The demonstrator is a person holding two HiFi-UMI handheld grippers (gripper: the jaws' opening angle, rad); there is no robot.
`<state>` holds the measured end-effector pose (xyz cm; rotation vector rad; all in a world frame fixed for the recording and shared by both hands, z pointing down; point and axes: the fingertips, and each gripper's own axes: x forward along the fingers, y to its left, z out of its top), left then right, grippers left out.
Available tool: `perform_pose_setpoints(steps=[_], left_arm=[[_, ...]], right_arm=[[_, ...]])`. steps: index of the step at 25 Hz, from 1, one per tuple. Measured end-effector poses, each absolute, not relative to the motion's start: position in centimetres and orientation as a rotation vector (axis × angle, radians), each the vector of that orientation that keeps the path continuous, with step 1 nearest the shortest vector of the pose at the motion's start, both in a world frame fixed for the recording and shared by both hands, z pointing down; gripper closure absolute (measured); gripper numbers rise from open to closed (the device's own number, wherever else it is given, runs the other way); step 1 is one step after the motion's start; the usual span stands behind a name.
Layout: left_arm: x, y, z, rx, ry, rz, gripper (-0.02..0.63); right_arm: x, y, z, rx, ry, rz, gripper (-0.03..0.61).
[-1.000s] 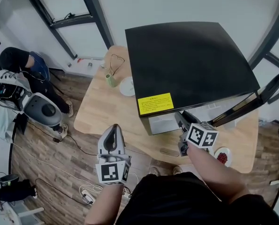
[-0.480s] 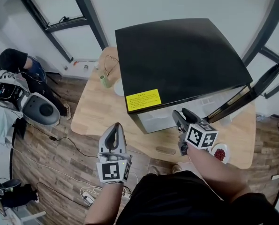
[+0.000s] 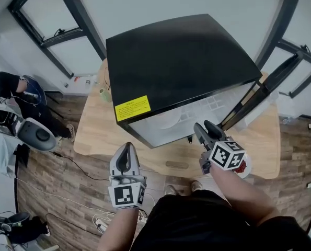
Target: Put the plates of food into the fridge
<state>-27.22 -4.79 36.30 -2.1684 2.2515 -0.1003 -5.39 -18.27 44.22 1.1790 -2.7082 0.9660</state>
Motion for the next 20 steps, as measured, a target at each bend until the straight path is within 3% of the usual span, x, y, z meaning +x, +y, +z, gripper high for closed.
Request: perform_pose_setpoints(steps=[20], left_arm=[[-11.8, -8.8, 38.5, -2.514, 1.817, -0.162, 0.609]], right_arm=[[14.1, -10.8, 49.8, 1.640, -2.473, 1.133, 0.368]])
